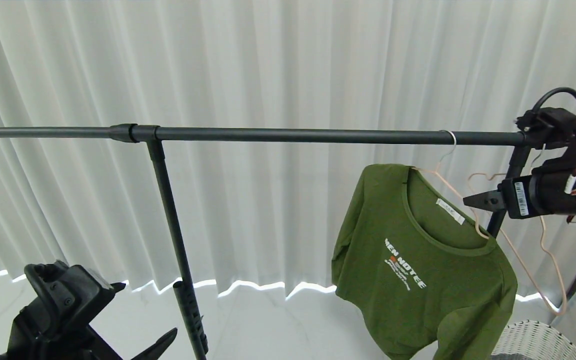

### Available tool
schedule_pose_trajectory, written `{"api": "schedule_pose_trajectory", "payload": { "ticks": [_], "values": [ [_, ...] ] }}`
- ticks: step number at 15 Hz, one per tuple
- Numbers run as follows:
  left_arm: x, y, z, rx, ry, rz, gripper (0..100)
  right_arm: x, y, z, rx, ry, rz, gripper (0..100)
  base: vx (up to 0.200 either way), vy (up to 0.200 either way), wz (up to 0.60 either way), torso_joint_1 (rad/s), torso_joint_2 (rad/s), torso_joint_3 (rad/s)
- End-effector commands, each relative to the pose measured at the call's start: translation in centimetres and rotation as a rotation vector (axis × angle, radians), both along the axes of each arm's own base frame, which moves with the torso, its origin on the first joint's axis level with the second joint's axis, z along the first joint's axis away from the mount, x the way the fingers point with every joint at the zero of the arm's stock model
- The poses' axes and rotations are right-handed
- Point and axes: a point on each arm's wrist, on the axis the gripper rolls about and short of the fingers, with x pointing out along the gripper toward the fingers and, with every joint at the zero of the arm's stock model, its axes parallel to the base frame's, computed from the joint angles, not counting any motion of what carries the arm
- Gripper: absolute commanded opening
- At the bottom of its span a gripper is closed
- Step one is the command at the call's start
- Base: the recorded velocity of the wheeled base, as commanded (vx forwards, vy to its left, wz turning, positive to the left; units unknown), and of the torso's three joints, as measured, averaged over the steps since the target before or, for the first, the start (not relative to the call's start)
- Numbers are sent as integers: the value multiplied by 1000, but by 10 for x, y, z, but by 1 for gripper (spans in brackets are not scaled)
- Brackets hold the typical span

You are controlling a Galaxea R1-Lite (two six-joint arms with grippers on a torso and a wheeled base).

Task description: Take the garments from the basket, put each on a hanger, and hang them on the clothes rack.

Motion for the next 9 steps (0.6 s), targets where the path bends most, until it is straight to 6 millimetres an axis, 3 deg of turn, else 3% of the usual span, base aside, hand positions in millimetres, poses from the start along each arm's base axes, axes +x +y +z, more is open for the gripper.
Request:
{"api": "schedule_pose_trajectory", "payload": {
  "ticks": [1,4,9],
  "values": [
    [3,9,5,-7,-25,72,100,-32,-11,6,6,-44,7,100,0,0,0,0,0,0],
    [2,23,15,-20,-82,190,100,-60,-27,3,-61,-87,-20,100,0,0,0,0,0,0],
    [-1,39,15,-11,-98,318,100,-63,-44,-4,-162,-155,-51,100,-200,0,0,2,0,1]
  ]
}}
